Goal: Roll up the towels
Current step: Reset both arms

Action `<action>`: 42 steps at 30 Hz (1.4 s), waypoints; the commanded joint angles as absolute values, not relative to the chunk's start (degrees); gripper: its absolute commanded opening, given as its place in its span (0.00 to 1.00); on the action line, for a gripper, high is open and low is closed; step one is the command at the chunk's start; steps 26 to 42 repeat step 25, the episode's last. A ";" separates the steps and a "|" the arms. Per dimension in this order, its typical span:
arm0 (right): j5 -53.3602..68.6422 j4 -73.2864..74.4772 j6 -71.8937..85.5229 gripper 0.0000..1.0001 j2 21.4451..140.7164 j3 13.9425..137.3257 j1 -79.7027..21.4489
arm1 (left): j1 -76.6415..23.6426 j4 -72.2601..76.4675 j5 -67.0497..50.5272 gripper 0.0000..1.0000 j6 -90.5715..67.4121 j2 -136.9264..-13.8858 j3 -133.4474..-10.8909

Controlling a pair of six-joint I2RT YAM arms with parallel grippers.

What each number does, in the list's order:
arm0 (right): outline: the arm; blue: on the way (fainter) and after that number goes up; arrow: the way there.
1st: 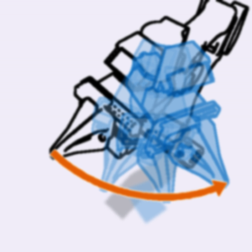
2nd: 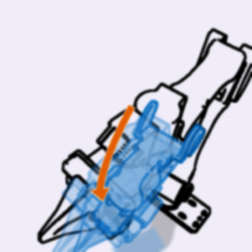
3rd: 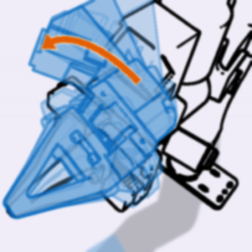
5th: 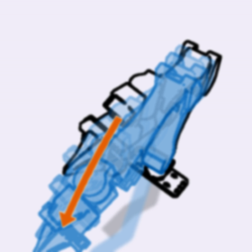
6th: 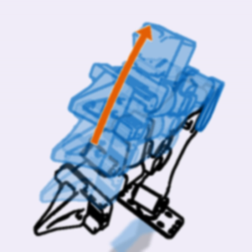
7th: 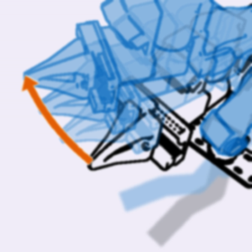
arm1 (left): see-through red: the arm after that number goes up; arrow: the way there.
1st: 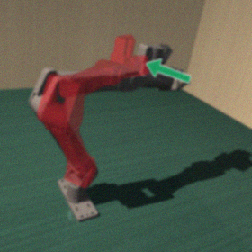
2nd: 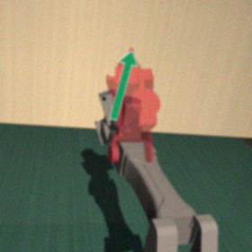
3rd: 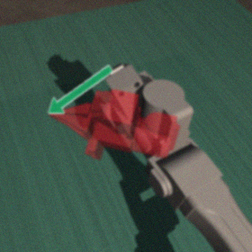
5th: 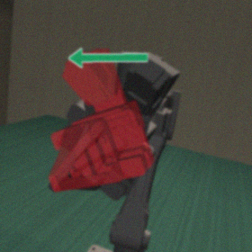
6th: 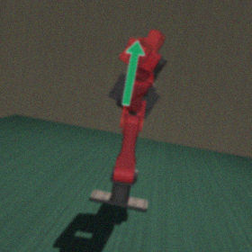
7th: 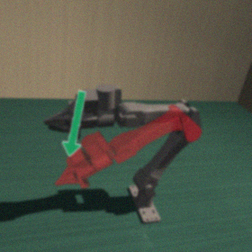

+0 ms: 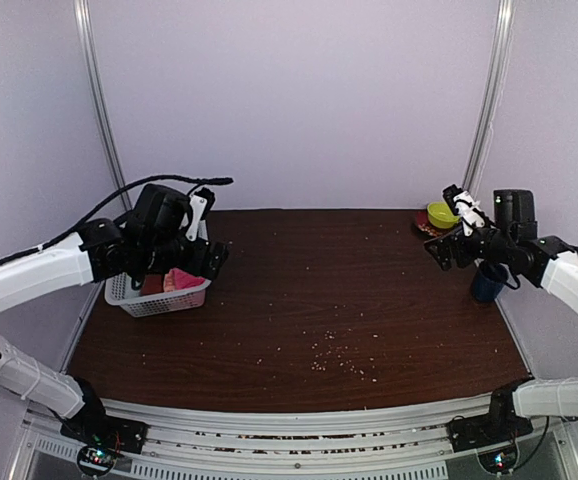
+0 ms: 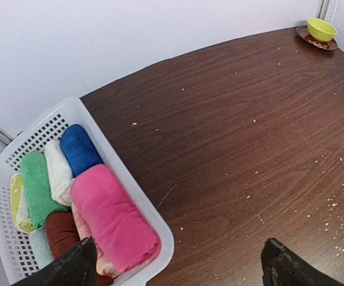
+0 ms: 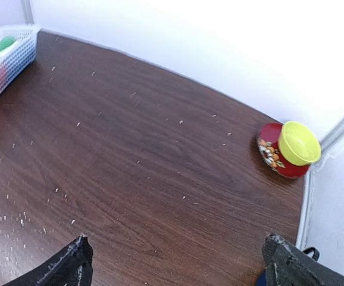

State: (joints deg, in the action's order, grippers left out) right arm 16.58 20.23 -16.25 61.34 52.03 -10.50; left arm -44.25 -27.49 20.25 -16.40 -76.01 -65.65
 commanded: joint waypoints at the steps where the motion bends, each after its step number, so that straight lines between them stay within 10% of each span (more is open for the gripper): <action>1: 7.29 12.14 -8.50 1.00 53.45 47.21 -10.37 | -46.33 -15.62 28.87 0.98 -13.37 -67.46 -56.89; 16: -8.80 6.05 -8.60 1.00 33.01 32.17 -10.28 | -48.34 -18.29 37.92 0.98 -18.36 -34.45 -38.79; 42: -9.48 6.45 -8.65 1.00 31.55 29.81 -10.28 | -48.39 -23.43 37.88 0.98 -17.34 -36.19 -40.94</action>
